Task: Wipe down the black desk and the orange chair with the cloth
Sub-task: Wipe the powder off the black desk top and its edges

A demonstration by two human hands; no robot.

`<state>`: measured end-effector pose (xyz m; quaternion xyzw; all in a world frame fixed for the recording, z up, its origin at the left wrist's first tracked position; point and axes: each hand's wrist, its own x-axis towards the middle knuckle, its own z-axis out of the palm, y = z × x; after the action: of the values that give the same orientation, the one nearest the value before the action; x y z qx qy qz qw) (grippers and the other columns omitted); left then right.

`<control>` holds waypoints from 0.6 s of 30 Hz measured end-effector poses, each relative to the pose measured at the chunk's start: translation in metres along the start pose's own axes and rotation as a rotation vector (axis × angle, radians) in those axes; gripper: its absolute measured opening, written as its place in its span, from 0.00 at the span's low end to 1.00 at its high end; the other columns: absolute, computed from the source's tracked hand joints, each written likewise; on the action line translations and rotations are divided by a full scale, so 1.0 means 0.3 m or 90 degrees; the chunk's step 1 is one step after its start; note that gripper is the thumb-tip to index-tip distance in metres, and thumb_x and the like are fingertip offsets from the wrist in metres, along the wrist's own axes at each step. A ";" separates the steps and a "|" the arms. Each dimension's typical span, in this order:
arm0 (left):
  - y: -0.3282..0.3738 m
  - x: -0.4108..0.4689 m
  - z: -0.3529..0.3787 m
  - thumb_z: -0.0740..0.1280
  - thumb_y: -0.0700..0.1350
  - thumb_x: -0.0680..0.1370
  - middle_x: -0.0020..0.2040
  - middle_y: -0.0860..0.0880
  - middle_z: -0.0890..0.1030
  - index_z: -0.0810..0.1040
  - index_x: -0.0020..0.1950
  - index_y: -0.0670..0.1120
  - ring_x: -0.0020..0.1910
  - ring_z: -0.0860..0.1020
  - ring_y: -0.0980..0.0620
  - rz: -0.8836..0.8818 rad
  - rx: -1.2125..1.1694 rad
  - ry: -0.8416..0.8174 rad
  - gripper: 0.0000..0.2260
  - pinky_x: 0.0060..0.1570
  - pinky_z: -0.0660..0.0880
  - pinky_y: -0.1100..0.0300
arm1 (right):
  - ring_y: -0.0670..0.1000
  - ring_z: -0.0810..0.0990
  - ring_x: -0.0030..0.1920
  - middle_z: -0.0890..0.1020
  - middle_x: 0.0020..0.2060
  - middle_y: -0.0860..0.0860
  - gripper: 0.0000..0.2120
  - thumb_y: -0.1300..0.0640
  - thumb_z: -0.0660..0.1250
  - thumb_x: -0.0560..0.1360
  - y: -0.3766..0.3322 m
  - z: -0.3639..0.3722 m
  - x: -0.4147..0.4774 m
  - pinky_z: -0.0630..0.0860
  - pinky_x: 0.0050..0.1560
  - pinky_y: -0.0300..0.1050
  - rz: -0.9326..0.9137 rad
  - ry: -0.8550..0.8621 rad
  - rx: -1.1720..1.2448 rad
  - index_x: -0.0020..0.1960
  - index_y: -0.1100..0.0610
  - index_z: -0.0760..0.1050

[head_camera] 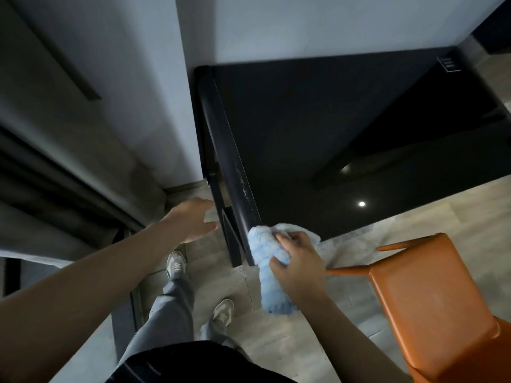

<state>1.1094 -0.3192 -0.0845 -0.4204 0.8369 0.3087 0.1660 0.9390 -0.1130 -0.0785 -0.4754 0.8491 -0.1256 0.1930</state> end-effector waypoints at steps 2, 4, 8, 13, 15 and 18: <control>-0.012 0.006 -0.016 0.65 0.56 0.78 0.73 0.48 0.66 0.61 0.76 0.49 0.70 0.67 0.47 -0.010 0.004 0.000 0.29 0.68 0.66 0.54 | 0.45 0.75 0.54 0.69 0.63 0.46 0.26 0.50 0.67 0.74 -0.013 -0.043 0.036 0.76 0.50 0.39 0.008 0.049 0.010 0.71 0.46 0.68; -0.028 0.013 -0.035 0.65 0.56 0.78 0.74 0.48 0.65 0.61 0.76 0.48 0.71 0.66 0.48 -0.016 0.005 0.002 0.30 0.69 0.64 0.54 | 0.43 0.72 0.52 0.68 0.63 0.46 0.26 0.49 0.67 0.74 -0.043 -0.081 0.102 0.73 0.48 0.37 0.024 0.084 0.026 0.71 0.44 0.67; -0.069 0.029 -0.080 0.64 0.56 0.78 0.74 0.47 0.65 0.60 0.76 0.47 0.72 0.65 0.47 -0.018 0.012 0.007 0.30 0.70 0.63 0.54 | 0.44 0.73 0.50 0.68 0.62 0.46 0.25 0.48 0.66 0.74 -0.138 -0.125 0.286 0.75 0.47 0.41 0.034 0.118 0.051 0.71 0.45 0.68; -0.149 0.072 -0.137 0.64 0.57 0.78 0.72 0.47 0.67 0.61 0.76 0.47 0.69 0.68 0.47 -0.016 0.008 0.014 0.30 0.67 0.66 0.54 | 0.44 0.73 0.46 0.70 0.60 0.49 0.23 0.45 0.68 0.74 -0.275 -0.118 0.529 0.71 0.42 0.40 0.003 0.144 0.037 0.67 0.49 0.72; -0.186 0.097 -0.156 0.64 0.57 0.78 0.73 0.48 0.67 0.61 0.76 0.48 0.70 0.67 0.48 -0.026 -0.004 0.020 0.30 0.68 0.65 0.55 | 0.45 0.74 0.46 0.70 0.60 0.50 0.23 0.44 0.68 0.74 -0.322 -0.098 0.613 0.71 0.41 0.40 -0.004 0.140 0.020 0.67 0.50 0.73; -0.251 0.139 -0.179 0.65 0.57 0.77 0.73 0.49 0.66 0.61 0.76 0.50 0.71 0.66 0.49 -0.034 -0.026 0.016 0.30 0.69 0.64 0.57 | 0.47 0.76 0.47 0.69 0.61 0.50 0.23 0.44 0.68 0.74 -0.382 -0.054 0.724 0.72 0.39 0.40 0.003 0.123 -0.019 0.66 0.50 0.73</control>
<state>1.1444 -0.4137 -0.0948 -0.4494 0.8212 0.3157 0.1551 0.9158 -0.3577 -0.0638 -0.4621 0.8666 -0.1577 0.1033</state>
